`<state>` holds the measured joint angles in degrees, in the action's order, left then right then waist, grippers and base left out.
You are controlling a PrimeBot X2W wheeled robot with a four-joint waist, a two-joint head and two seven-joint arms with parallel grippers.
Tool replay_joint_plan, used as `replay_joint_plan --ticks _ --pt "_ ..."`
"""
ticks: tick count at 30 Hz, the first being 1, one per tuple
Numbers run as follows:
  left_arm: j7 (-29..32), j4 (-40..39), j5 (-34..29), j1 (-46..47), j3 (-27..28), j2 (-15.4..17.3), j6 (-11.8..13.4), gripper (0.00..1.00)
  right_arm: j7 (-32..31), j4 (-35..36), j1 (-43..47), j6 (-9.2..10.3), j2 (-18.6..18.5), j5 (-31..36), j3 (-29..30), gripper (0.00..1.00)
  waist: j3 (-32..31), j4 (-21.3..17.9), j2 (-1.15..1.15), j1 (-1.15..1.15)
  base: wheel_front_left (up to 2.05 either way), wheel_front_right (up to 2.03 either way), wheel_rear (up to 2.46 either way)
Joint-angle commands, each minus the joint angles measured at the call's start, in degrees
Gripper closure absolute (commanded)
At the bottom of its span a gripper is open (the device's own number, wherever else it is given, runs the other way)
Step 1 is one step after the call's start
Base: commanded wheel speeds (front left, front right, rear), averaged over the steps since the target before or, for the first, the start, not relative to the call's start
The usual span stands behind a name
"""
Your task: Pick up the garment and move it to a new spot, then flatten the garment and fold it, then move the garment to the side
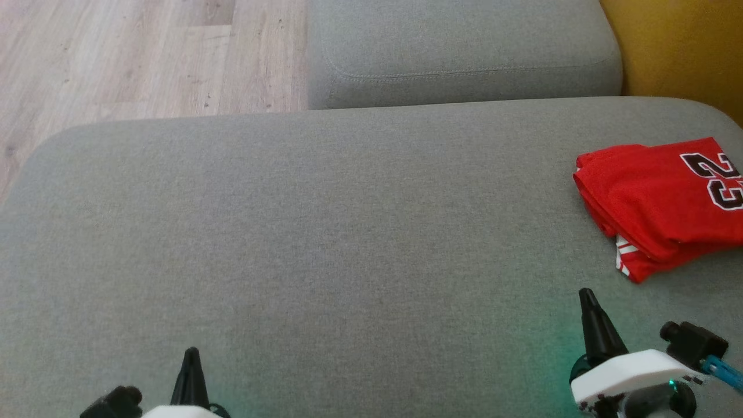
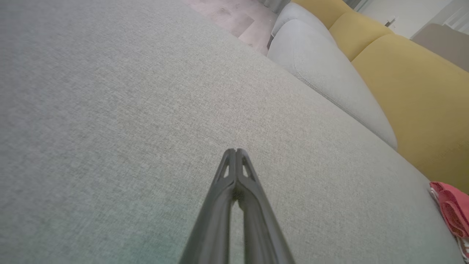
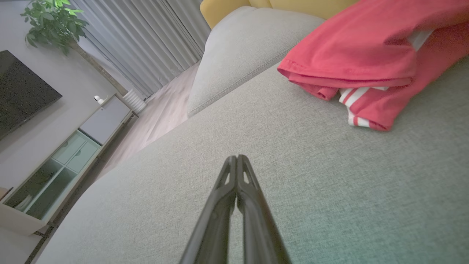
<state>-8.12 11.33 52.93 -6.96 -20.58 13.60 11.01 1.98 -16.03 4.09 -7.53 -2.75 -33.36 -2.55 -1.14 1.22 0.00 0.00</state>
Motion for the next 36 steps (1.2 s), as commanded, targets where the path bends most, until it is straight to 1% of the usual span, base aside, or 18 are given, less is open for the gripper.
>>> replay_joint_plan --ticks 1,12,36 --pt "0.2 -1.1 1.2 3.2 1.9 0.0 -0.6 1.0 -0.1 1.9 -2.9 0.01 -1.0 -1.9 0.2 1.0 0.0 0.0 0.0 0.0 0.0 0.0 0.0" --pt "2.0 -0.7 6.4 4.5 5.1 -1.4 -3.0 1.0 -0.9 2.0 -3.9 0.02 -1.1 -9.9 1.0 1.0 0.2 -0.2 0.0 0.0 0.0 0.0 0.0" --pt "5.6 0.3 16.5 7.1 11.4 -4.0 -7.7 1.0 -2.6 2.0 -5.7 0.02 -1.3 -25.1 2.7 1.0 0.5 -0.5 0.0 0.0 0.0 0.0 0.0"
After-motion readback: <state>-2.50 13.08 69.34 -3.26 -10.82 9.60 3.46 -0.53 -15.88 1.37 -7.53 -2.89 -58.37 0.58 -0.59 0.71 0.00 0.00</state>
